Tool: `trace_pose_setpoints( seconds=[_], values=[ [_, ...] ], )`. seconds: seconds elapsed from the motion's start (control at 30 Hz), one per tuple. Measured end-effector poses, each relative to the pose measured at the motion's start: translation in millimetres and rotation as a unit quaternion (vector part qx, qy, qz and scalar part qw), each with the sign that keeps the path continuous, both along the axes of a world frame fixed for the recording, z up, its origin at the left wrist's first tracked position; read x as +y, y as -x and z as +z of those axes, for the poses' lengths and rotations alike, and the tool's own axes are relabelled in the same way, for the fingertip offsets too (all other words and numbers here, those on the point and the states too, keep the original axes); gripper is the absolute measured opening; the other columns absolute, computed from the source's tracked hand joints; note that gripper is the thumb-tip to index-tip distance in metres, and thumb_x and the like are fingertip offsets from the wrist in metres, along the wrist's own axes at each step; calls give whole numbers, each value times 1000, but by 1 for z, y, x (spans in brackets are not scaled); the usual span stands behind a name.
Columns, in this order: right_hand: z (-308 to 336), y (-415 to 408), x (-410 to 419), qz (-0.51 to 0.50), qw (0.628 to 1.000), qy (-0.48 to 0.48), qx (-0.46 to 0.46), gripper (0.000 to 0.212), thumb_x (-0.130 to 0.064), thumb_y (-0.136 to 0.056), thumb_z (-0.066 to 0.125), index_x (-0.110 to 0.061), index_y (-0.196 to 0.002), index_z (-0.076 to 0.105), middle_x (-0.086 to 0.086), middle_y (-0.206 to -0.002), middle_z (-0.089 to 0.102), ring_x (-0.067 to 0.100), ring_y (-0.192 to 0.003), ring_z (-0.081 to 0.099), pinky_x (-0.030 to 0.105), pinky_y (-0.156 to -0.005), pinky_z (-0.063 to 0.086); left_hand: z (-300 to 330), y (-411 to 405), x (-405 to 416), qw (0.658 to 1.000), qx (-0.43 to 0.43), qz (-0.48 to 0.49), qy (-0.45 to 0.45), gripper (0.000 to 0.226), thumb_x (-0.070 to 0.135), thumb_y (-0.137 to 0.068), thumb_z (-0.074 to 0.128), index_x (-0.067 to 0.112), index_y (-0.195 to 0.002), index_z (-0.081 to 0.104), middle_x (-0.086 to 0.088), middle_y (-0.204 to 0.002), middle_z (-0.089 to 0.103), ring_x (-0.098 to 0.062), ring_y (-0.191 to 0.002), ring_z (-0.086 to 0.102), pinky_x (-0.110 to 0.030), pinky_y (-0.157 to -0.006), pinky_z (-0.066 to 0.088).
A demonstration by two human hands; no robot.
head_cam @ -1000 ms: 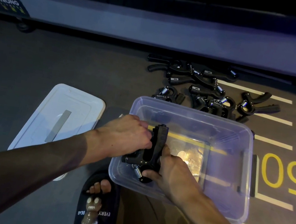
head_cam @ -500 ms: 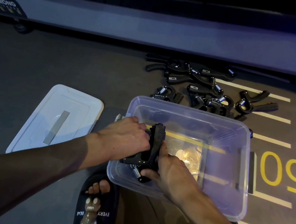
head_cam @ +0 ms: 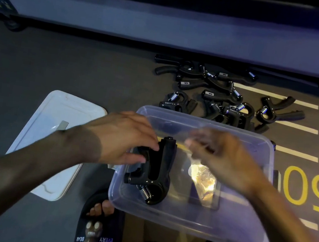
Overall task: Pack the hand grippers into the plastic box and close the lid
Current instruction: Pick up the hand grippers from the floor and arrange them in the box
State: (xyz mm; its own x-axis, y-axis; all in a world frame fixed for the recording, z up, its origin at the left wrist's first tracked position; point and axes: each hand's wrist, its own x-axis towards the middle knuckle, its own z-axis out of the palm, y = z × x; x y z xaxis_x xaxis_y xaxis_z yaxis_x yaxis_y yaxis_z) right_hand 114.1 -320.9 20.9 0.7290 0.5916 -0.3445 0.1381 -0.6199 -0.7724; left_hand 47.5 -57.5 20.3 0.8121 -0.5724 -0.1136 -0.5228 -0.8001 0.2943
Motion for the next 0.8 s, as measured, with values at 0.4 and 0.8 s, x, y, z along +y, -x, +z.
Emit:
trace_pose_setpoints(
  seconds=[0.4,0.8],
  values=[
    [-62,-123,59,41,986,154,-54,27,-15,-88,58,-24,-112,68,-1,-101,66,12,-78,55,18,-61,36,-56,-14,-20,921,-3,323,218,37,21,-103,44,20,-139,54,11,-138,54,-9,-129,47,-13,-107,27],
    [-75,-133,82,213,926,308,53,41,-21,-92,52,-31,-131,60,-6,-141,52,18,-125,50,25,-95,38,-58,-13,-21,906,16,353,234,38,27,-107,36,20,-141,52,12,-134,57,-4,-128,49,-20,-107,34]
  ],
)
